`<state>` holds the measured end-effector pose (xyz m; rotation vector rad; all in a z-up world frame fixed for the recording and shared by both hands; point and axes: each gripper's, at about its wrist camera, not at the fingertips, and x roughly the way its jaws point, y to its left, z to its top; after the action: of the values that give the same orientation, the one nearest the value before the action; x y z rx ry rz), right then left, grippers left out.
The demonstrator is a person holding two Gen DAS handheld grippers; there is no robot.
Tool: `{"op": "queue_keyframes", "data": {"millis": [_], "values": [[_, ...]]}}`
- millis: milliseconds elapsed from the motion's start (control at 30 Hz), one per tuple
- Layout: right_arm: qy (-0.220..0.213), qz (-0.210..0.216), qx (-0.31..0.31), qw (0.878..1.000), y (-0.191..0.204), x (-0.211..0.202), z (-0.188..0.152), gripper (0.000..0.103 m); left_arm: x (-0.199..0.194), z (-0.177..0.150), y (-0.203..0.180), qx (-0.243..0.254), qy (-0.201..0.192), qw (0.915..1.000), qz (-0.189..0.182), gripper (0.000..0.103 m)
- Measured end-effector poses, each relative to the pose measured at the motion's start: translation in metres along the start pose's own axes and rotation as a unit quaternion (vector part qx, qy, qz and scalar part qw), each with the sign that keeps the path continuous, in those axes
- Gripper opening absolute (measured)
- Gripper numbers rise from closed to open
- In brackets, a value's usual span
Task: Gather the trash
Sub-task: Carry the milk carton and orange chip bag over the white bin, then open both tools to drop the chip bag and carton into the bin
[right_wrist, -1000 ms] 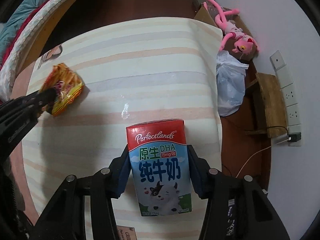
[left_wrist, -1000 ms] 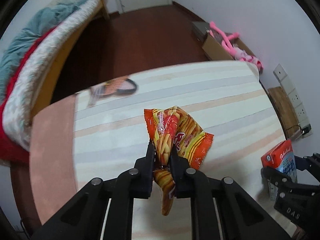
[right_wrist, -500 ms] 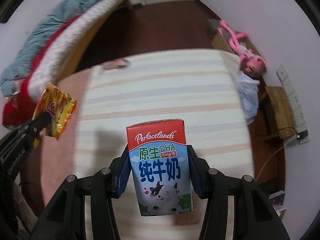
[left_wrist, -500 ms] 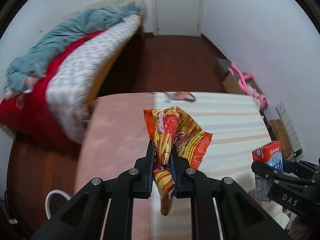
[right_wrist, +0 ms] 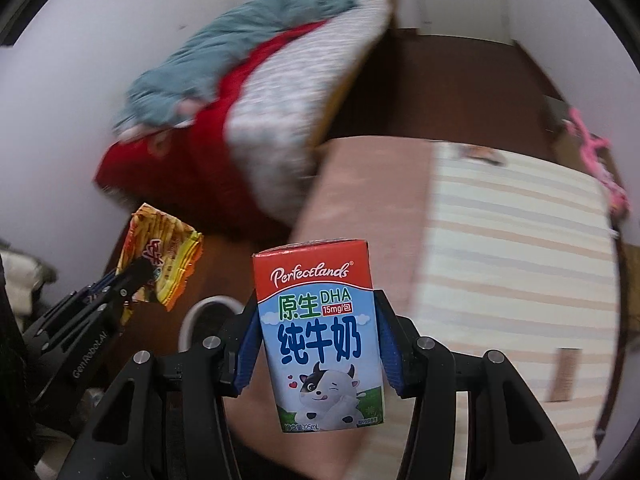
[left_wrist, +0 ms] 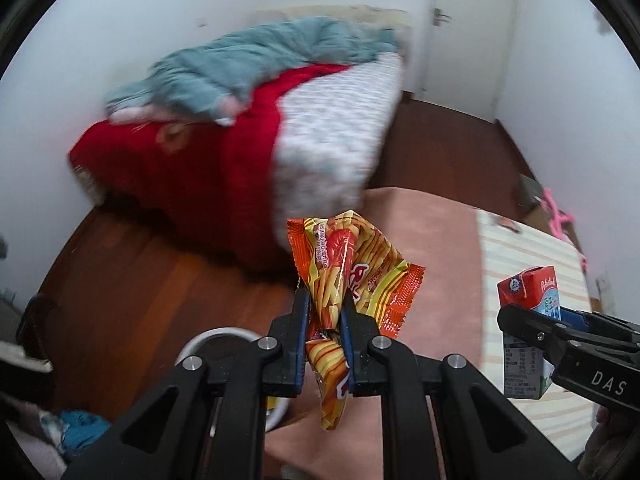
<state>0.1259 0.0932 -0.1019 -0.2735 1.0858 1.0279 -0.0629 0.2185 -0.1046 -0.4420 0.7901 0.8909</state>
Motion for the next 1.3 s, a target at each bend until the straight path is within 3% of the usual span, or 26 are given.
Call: {"op": "queue_keyframes", "data": {"millis": [267, 500, 667, 767, 867, 900, 1033, 1133, 1200, 1233, 1300], "values": [[0.051, 0.057, -0.062, 0.995, 0.137, 0.068, -0.019, 0.053, 0.028, -0.030, 0.113, -0.063, 0.041, 0.9955, 0.058, 0.011], [0.121, 0.045, -0.095, 0.987, 0.194, 0.161, -0.048, 0.053, 0.107, -0.075, 0.176, -0.114, 0.130, 0.9821, 0.074, 0.011], [0.189, 0.030, -0.098, 0.977, 0.208, 0.237, -0.070, 0.053, 0.176, -0.110, 0.212, -0.174, 0.226, 0.9582, 0.021, 0.012], [0.224, 0.023, -0.092, 0.970, 0.205, 0.275, -0.079, 0.053, 0.202, -0.123, 0.221, -0.203, 0.260, 0.9440, -0.017, 0.018], [0.251, 0.023, -0.088, 0.964, 0.206, 0.307, -0.085, 0.053, 0.214, -0.126, 0.225, -0.219, 0.268, 0.9377, -0.024, 0.018], [0.254, 0.022, -0.085, 0.963, 0.202, 0.312, -0.084, 0.053, 0.217, -0.126, 0.226, -0.218, 0.270, 0.9374, -0.021, 0.020], [0.277, 0.021, -0.085, 0.957, 0.198, 0.342, -0.085, 0.054, 0.217, -0.125, 0.232, -0.217, 0.271, 0.9378, -0.003, 0.066], [0.297, 0.032, -0.081, 0.951, 0.202, 0.361, -0.088, 0.055, 0.211, -0.129, 0.240, -0.221, 0.268, 0.9377, 0.003, 0.070], [0.300, 0.034, -0.083, 0.950, 0.204, 0.368, -0.087, 0.075, 0.206, -0.129, 0.243, -0.217, 0.268, 0.9388, 0.014, 0.087], [0.299, 0.039, -0.084, 0.950, 0.205, 0.368, -0.087, 0.079, 0.205, -0.129, 0.246, -0.216, 0.267, 0.9390, 0.017, 0.102], [0.296, 0.038, -0.089, 0.950, 0.204, 0.367, -0.088, 0.083, 0.196, -0.130, 0.249, -0.216, 0.260, 0.9408, 0.029, 0.103]]}}
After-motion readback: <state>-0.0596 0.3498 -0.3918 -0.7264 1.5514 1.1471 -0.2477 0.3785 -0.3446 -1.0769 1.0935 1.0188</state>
